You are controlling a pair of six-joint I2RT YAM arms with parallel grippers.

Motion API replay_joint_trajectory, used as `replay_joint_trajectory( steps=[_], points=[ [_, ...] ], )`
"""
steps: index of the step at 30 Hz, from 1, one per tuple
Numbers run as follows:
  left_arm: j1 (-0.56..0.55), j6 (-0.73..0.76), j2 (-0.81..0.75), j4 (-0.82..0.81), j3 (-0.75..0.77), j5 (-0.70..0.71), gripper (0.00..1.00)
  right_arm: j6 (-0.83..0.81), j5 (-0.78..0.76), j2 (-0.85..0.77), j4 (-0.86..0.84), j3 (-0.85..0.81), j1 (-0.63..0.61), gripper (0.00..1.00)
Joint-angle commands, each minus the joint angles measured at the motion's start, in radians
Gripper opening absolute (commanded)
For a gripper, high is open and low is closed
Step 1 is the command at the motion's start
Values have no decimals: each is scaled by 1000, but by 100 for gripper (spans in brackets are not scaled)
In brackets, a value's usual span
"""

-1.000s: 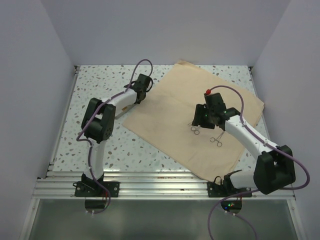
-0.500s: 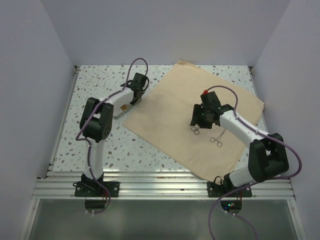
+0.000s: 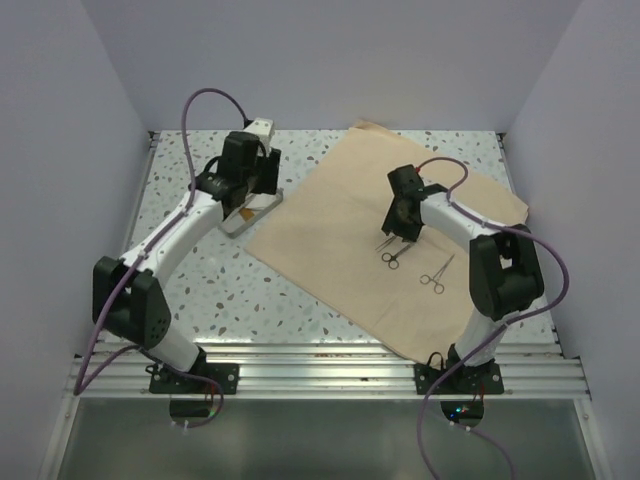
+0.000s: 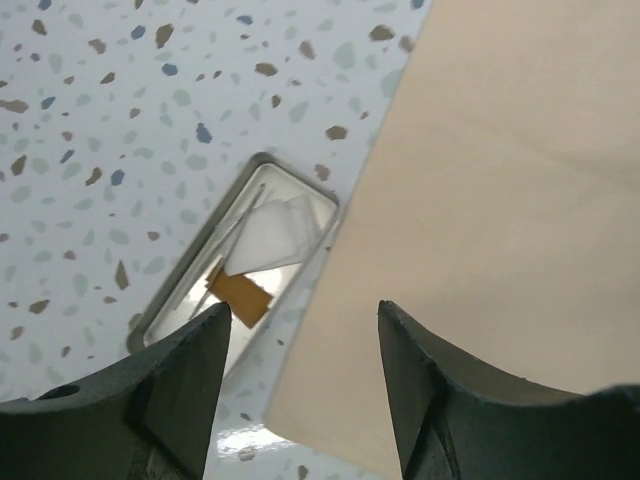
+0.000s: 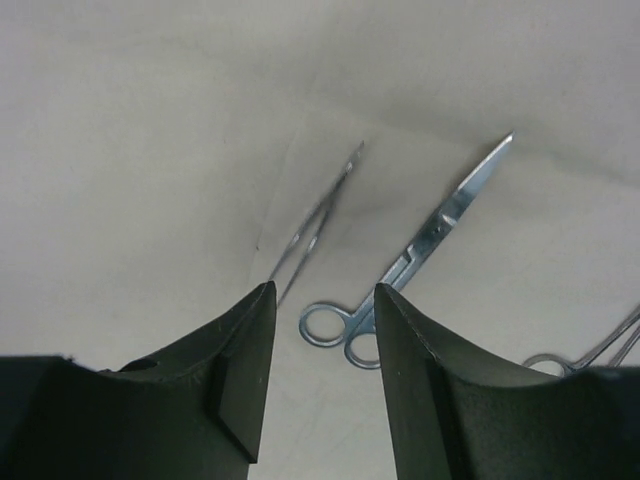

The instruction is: Prepare the surgical pack

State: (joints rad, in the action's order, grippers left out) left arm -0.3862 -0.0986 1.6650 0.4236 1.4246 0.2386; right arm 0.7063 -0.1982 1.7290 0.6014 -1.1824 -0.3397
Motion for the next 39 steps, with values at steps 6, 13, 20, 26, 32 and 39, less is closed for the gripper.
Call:
replay_joint_trajectory(
  steps=[6,13,20,26,32,39],
  points=[
    [-2,-243,-195,-193,-228,-324,64,102,-138,151,84,-226,21,42],
    [-16,-297,-222,-264,-309,-400,63,134,-149,188,110,-237,25,38],
    [-19,-309,-235,-287,-332,-406,63,145,-136,231,93,-224,27,36],
    [-22,-308,-234,-286,-340,-407,63,139,-130,254,80,-237,28,30],
    [-26,-308,-232,-292,-339,-433,63,124,-132,227,80,-233,31,12],
    [-28,-340,-215,-391,-349,-666,64,58,-92,56,29,-175,31,0]
  ],
)
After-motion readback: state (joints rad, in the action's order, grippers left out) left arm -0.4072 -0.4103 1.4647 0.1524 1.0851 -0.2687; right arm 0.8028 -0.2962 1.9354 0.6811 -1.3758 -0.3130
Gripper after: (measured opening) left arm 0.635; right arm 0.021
